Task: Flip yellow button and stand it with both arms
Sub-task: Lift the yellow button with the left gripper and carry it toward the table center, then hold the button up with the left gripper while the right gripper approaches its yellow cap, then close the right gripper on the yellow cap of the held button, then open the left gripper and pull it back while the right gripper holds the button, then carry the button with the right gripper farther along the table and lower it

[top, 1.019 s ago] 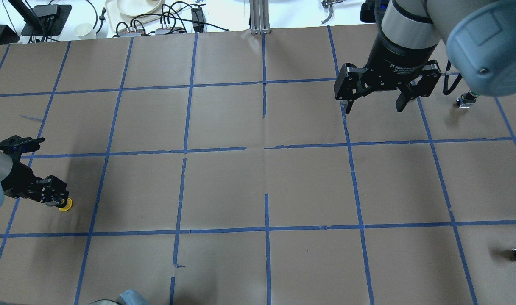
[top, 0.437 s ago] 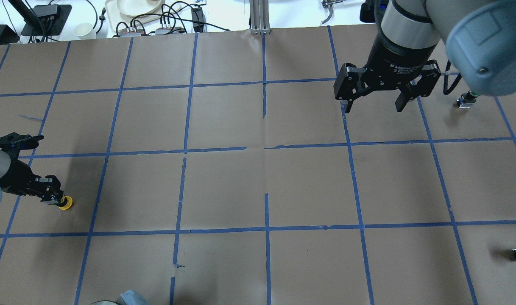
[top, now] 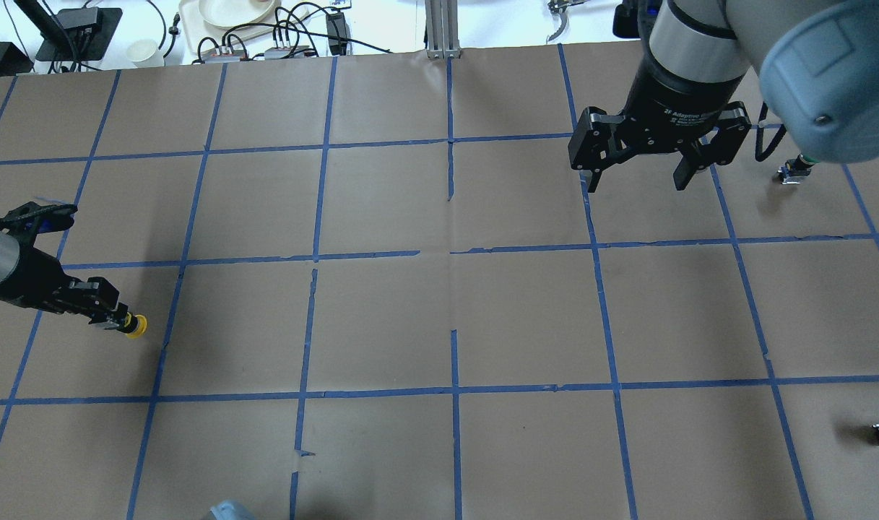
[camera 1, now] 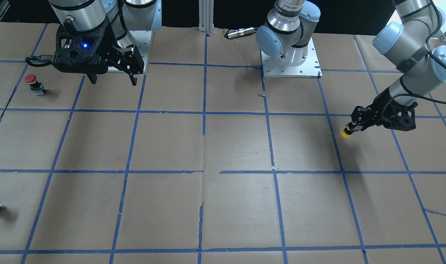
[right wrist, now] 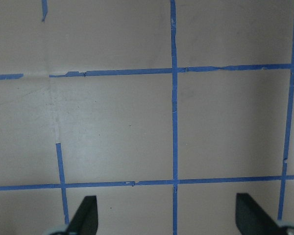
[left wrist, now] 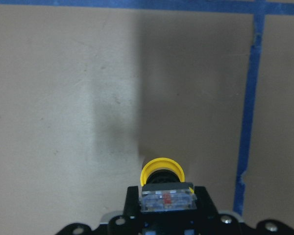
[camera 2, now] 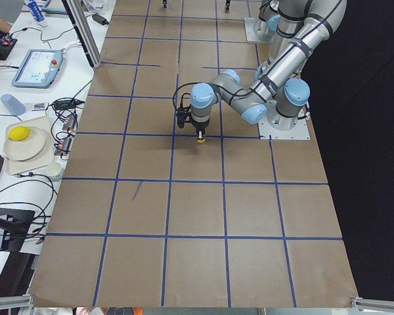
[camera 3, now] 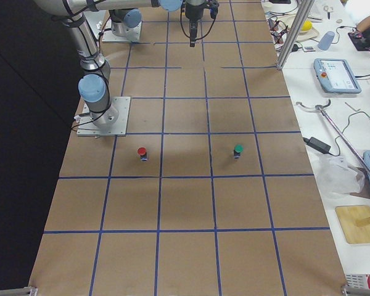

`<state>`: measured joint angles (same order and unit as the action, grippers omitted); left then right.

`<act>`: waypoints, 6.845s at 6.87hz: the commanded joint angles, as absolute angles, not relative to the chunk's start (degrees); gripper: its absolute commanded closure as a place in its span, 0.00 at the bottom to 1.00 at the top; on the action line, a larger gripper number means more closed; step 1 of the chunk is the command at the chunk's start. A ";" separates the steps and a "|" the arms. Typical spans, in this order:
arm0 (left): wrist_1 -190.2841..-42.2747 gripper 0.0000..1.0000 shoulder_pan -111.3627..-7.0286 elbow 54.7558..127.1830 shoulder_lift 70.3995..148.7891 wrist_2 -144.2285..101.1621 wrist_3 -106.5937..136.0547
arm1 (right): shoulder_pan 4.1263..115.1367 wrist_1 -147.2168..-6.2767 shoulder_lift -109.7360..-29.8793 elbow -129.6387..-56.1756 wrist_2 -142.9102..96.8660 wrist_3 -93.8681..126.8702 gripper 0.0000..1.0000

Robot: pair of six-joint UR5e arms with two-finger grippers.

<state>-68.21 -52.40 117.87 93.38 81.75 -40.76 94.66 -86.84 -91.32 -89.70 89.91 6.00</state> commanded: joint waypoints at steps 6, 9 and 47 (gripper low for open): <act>-104.01 0.78 -70.21 110.83 89.74 38.40 -40.25 | 90.10 -85.96 -92.80 -86.50 89.82 6.76 0.00; -106.61 0.78 -79.42 111.18 89.74 17.40 -40.17 | 86.76 -77.48 -93.51 -86.22 75.48 6.85 0.00; -89.83 0.00 -82.52 97.93 93.43 73.03 -8.79 | 69.63 -83.13 -89.84 -96.14 93.83 53.82 0.80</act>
<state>-90.07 -81.45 101.18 93.36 61.71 -9.52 72.50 -80.46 -91.07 -94.71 90.28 55.63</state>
